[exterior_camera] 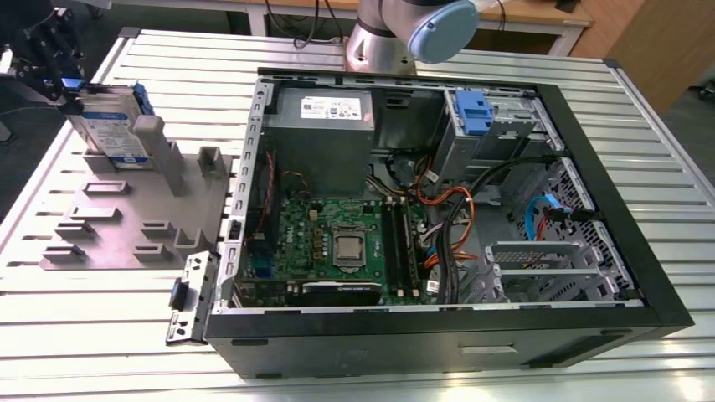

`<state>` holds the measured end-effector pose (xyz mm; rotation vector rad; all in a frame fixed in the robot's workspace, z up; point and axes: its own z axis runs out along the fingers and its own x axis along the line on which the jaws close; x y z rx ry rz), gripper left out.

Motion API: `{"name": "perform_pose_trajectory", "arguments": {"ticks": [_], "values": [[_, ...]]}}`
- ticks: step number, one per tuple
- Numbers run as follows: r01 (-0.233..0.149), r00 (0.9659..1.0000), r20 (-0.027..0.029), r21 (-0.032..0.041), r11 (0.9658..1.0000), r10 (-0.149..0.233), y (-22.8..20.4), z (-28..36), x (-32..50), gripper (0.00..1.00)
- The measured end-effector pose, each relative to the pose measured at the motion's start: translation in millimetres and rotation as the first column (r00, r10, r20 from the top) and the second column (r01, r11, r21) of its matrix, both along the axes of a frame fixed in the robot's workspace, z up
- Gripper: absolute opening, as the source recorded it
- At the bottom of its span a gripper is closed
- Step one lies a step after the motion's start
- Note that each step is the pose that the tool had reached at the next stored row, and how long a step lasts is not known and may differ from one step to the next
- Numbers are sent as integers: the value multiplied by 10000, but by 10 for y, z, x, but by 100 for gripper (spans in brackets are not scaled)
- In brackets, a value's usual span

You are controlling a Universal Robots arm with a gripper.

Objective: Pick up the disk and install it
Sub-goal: 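Pick up the disk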

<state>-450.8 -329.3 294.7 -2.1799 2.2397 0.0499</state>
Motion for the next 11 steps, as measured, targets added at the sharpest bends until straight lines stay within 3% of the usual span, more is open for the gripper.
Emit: {"name": "perform_pose_trajectory", "arguments": {"ticks": [8,10,11], "values": [[55,10000,2,1,10000,-55,0,-3,0,44],[55,10000,2,1,10000,-55,0,-3,0,45],[55,10000,3,1,10000,-55,0,-4,0,51]]}}
